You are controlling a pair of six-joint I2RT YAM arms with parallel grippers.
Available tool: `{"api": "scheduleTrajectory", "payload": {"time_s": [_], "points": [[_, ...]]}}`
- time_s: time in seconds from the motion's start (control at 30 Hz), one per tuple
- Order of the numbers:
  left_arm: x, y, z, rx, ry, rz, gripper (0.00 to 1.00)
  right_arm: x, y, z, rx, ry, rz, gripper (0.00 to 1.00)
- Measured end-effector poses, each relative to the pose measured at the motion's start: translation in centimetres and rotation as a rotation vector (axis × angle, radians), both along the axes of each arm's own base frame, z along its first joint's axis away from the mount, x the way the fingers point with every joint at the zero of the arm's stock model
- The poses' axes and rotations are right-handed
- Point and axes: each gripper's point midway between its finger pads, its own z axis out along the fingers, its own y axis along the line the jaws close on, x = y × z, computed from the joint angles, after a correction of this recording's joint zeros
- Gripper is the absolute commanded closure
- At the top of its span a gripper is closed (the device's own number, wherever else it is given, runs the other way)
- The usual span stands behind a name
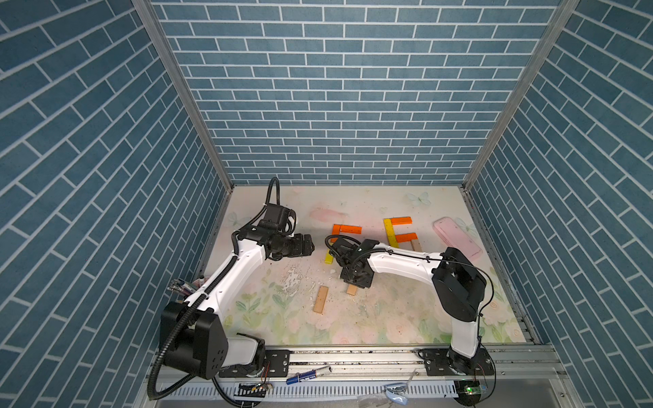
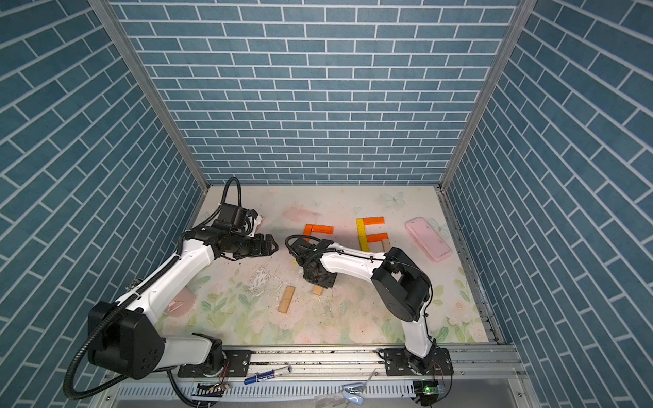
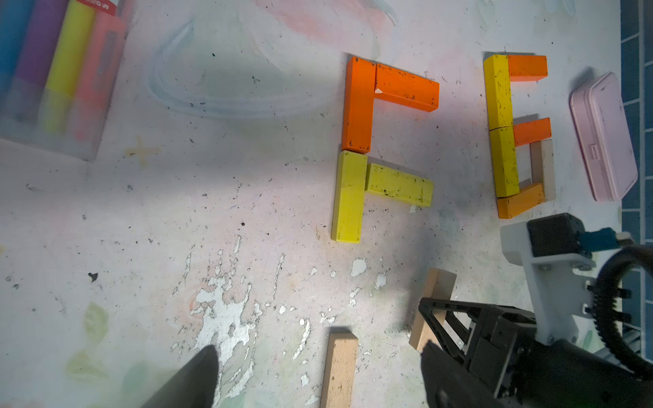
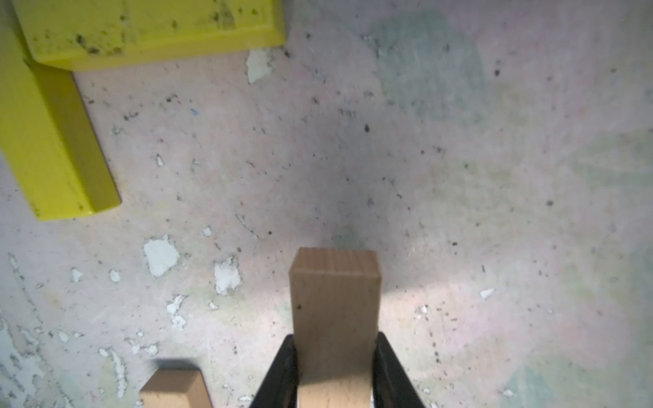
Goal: Assemble the number 6 with building blocks
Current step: Move the building block to the center of the board.
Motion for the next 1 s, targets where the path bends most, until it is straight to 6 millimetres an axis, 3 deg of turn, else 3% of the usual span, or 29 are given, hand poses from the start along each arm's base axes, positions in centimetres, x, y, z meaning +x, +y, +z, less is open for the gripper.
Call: {"api": "scheduleTrajectory", "payload": {"time_s": [0.13, 0.3, 0.5, 0.63, 0.73, 0.83, 0.9, 1.0], "points": [[0.0, 0.1, 0.0, 0.000, 0.000, 0.002, 0.10, 0.9, -1.0, -1.5, -0.045, 0.029, 0.029, 0.79], [0.0, 0.2, -0.1, 0.002, 0.003, 0.004, 0.10, 2.7, -0.6, -1.4, -0.034, 0.019, 0.075, 0.71], [0.1, 0.4, -0.2, 0.013, 0.001, 0.011, 0.10, 4.2, 0.3, -1.3, 0.002, 0.009, 0.127, 0.47], [0.2, 0.6, -0.4, 0.024, 0.003, 0.017, 0.10, 4.9, 0.6, -0.6, 0.037, -0.008, 0.153, 0.46], [0.1, 0.7, -0.6, 0.032, 0.010, 0.020, 0.11, 5.3, 0.7, 1.8, 0.105, -0.069, 0.178, 0.48], [0.0, 0.6, -0.8, 0.039, 0.013, 0.016, 0.13, 5.6, -0.5, 6.3, 0.198, -0.178, 0.185, 0.49], [-0.3, 0.3, -1.0, 0.058, 0.014, -0.001, 0.15, 5.9, -2.4, 9.9, 0.253, -0.280, 0.175, 0.52], [-1.3, -1.7, -1.5, 0.088, 0.019, -0.075, 0.18, 6.1, -6.0, 13.5, 0.278, -0.415, 0.148, 0.53]]}}
